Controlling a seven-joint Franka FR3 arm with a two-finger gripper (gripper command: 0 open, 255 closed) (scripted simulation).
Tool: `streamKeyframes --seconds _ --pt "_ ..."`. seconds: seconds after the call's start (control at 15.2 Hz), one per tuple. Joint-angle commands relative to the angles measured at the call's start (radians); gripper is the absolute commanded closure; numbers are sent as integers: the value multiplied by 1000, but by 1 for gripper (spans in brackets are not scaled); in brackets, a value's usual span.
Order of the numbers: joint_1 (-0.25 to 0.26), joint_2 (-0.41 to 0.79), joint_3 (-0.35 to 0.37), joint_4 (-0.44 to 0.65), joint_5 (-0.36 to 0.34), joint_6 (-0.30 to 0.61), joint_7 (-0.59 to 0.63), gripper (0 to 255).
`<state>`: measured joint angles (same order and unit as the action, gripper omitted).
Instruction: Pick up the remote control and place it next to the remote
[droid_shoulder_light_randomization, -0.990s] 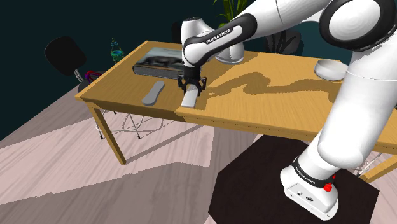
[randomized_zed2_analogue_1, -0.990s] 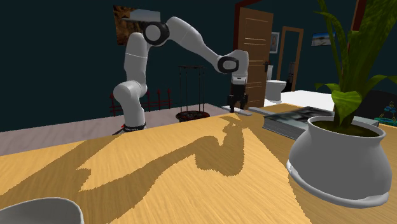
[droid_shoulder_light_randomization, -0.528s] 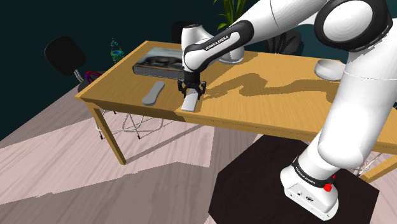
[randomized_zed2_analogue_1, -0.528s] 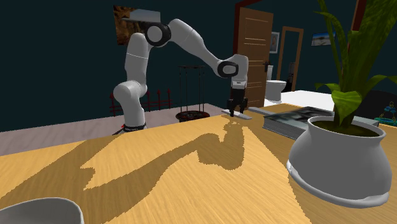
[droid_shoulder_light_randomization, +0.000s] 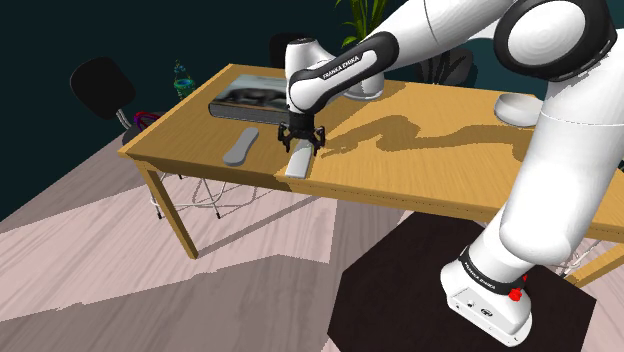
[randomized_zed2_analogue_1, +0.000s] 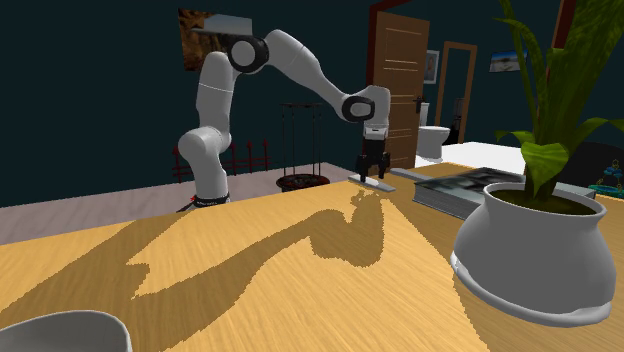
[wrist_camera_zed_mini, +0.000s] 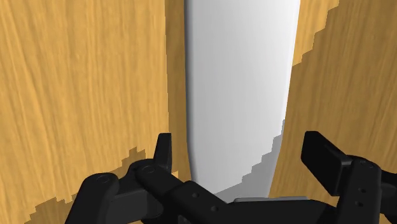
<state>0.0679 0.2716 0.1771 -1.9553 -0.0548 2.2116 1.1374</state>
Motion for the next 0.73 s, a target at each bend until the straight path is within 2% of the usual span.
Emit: streamKeyframes --seconds 0.0,0.07,0.33,0.66 --pt "0 0 0 0 0 0 0 0" --pt "0 0 0 0 0 0 0 0" --pt "-3 -57 4 57 14 -113 -10 0" --pt "-3 -57 4 57 14 -113 -10 0"
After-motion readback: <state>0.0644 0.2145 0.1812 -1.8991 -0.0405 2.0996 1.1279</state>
